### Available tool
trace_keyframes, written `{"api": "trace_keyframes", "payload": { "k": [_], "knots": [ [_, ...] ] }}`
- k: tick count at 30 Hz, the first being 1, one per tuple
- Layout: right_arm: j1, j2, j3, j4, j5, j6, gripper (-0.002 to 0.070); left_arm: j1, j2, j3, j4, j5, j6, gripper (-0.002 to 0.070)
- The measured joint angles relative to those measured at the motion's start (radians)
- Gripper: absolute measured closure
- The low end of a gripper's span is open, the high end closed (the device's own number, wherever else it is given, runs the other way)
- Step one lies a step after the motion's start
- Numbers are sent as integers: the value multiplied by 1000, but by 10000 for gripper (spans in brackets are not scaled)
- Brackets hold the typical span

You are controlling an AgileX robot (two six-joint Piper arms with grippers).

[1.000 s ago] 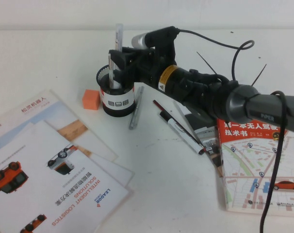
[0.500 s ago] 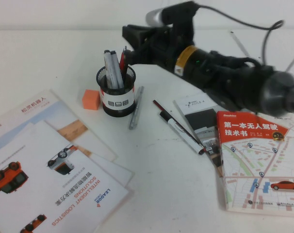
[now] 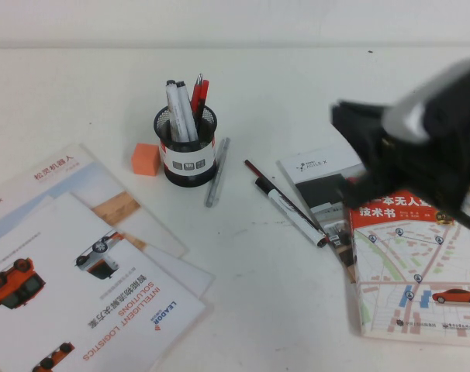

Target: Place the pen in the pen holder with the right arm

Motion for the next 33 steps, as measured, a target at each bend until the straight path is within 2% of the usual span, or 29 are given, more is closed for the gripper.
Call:
{"api": "trace_keyframes", "payload": {
  "k": [8,18,24,33],
  "knots": [
    [0,-277,159,-26,231,-25,695,0,0,0,0,0,0,678],
    [0,-409,306,22,297,-25,695,0,0,0,0,0,0,678],
    [-40,-513,380,57,317,-27,695,0,0,0,0,0,0,677],
    [-309,-804,545,95,374,-27,695,0,0,0,0,0,0,678]
  ]
}}
